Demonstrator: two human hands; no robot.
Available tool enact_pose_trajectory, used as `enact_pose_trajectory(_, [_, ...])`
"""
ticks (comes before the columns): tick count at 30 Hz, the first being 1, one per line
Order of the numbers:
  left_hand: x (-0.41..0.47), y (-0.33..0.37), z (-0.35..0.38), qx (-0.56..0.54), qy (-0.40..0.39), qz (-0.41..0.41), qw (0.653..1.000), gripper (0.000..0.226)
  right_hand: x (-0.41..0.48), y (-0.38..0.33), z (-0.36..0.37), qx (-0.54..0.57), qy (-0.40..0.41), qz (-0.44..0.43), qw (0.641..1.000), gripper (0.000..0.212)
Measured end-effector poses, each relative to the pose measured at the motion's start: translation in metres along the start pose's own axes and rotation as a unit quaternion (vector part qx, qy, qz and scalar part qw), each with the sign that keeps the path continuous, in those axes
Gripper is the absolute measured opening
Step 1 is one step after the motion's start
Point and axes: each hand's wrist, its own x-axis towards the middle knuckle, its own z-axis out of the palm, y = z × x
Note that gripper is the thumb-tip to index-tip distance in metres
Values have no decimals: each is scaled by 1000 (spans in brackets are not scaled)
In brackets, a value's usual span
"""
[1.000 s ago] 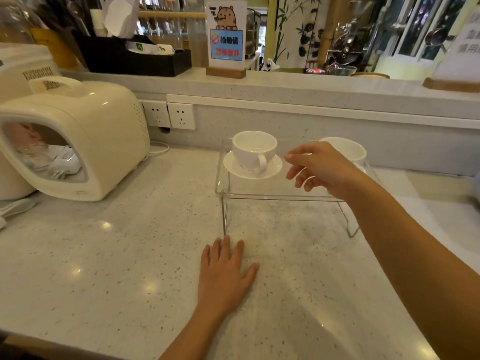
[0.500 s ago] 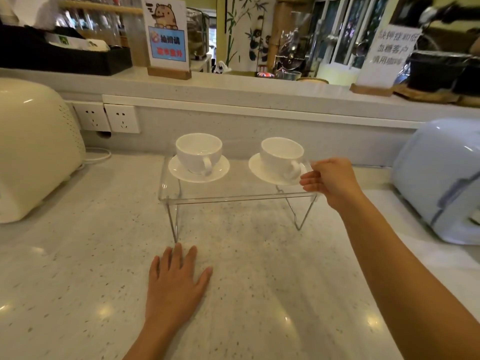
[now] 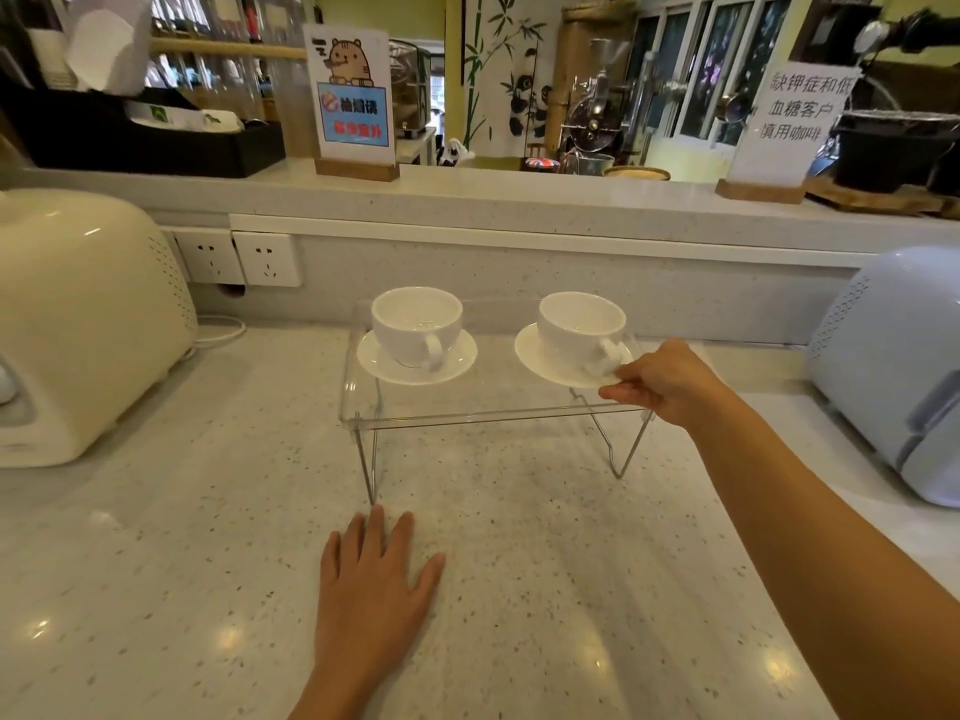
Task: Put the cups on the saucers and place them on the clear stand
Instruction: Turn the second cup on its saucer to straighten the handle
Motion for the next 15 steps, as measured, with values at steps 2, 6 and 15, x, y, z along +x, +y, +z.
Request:
enact_pose_trajectory(2, [0,0,0,0,1,0,1000,69,2,-2,1,14,-7,13,1000,43])
enact_pose_trajectory(6, [0,0,-1,0,0,-3,1000,69,9,-4,3,-14,-9,21,1000,46])
enact_pose_trajectory(15, [-1,1,-3,-8,-3,-4,1000,68,9,-11,16,10,-21,35,999,43])
